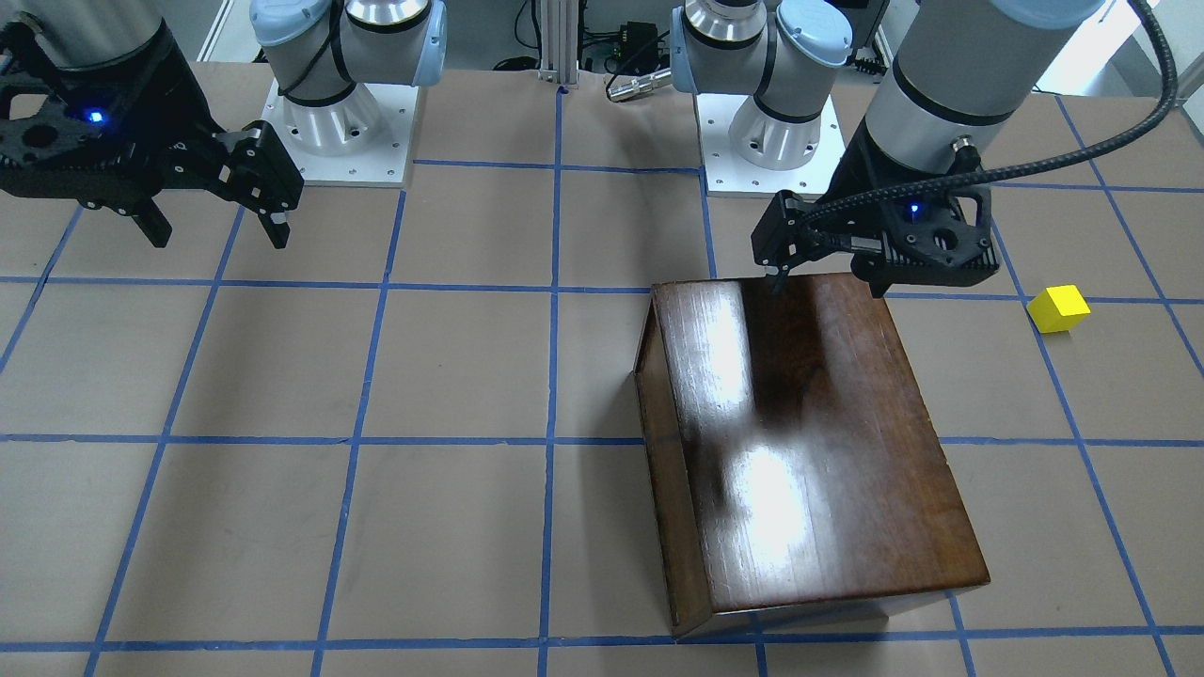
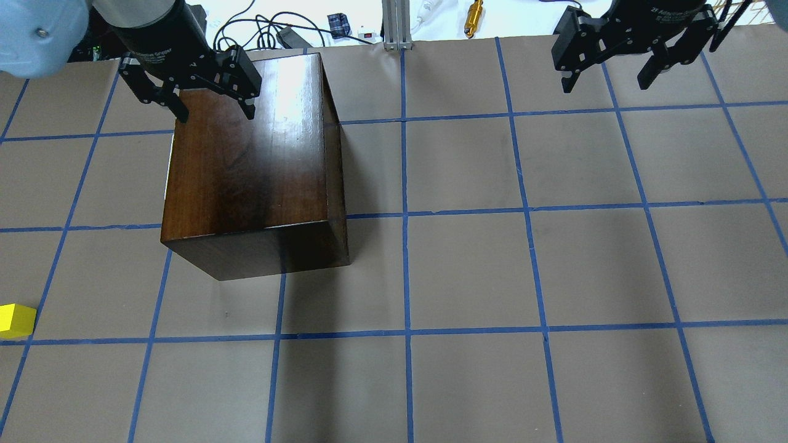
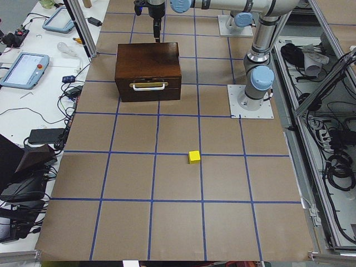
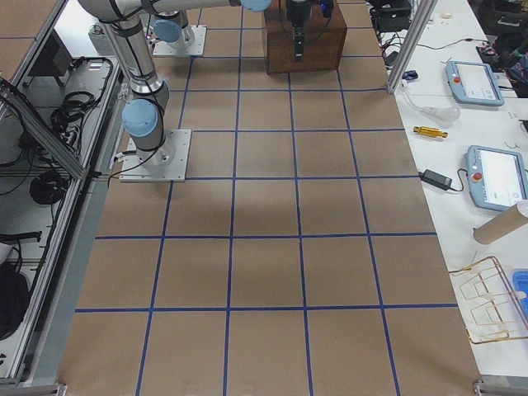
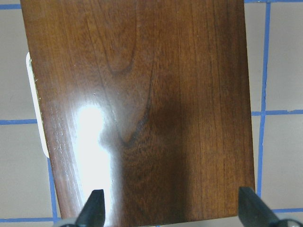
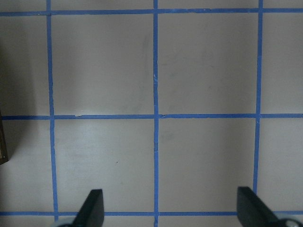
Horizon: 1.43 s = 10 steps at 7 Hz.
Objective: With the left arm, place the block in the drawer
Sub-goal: 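Move the left gripper down beside the cabinet to the drawer's white handle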
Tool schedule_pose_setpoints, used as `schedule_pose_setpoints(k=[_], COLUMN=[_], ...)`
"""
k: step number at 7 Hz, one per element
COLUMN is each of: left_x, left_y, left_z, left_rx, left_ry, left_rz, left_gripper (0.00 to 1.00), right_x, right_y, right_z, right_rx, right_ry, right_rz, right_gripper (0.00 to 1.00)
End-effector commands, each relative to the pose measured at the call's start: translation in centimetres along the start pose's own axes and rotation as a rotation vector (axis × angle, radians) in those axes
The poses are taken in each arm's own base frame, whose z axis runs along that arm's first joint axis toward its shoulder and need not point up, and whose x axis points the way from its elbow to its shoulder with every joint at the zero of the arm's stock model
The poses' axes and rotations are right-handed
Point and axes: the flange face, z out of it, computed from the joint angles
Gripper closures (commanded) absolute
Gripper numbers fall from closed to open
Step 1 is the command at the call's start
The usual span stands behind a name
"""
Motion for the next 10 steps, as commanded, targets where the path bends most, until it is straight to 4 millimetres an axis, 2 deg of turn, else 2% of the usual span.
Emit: schedule_pose_setpoints(k=[1, 2, 3, 4, 6, 8, 9, 10], left_x=[-1.2, -5.3, -11.5, -15.4, -21.7, -26.8, -27.9, -28.1], left_y=[0.0, -0.7, -1.7, -2.2, -2.7, -3.1, -3.1, -3.0], left_z=[-0.4, 0.2, 1.4, 2.8, 5.5, 10.6, 12.5, 14.3], left_rx=[0.008, -0.01, -0.029, -0.048, -0.073, -0.06, -0.051, -0.059], left_ry=[-0.005, 0.007, 0.036, 0.061, 0.087, 0.14, 0.141, 0.191], left_rz=[0.013, -0.001, -0.062, -0.049, 0.014, 0.009, 0.014, 0.008], left_gripper=[0.0, 0.0, 0.0, 0.0, 0.0, 0.0, 0.0, 0.0], right_x=[0.1, 0.1, 0.0, 0.0, 0.1, 0.1, 0.0, 0.1], right_y=[0.0, -0.1, 0.0, 0.0, -0.1, -0.1, 0.0, -0.1], right_z=[0.0, 0.1, 0.0, 0.0, 0.1, 0.1, 0.1, 0.1], right_rx=[0.0, -0.001, 0.0, 0.0, -0.001, -0.001, -0.001, -0.001], right_ry=[-0.001, 0.0, 0.0, 0.0, 0.0, 0.0, 0.0, 0.0], right_rz=[0.002, 0.002, 0.0, 0.0, 0.002, 0.002, 0.0, 0.002], right_gripper=[0.0, 0.0, 0.0, 0.0, 0.0, 0.0, 0.0, 0.0])
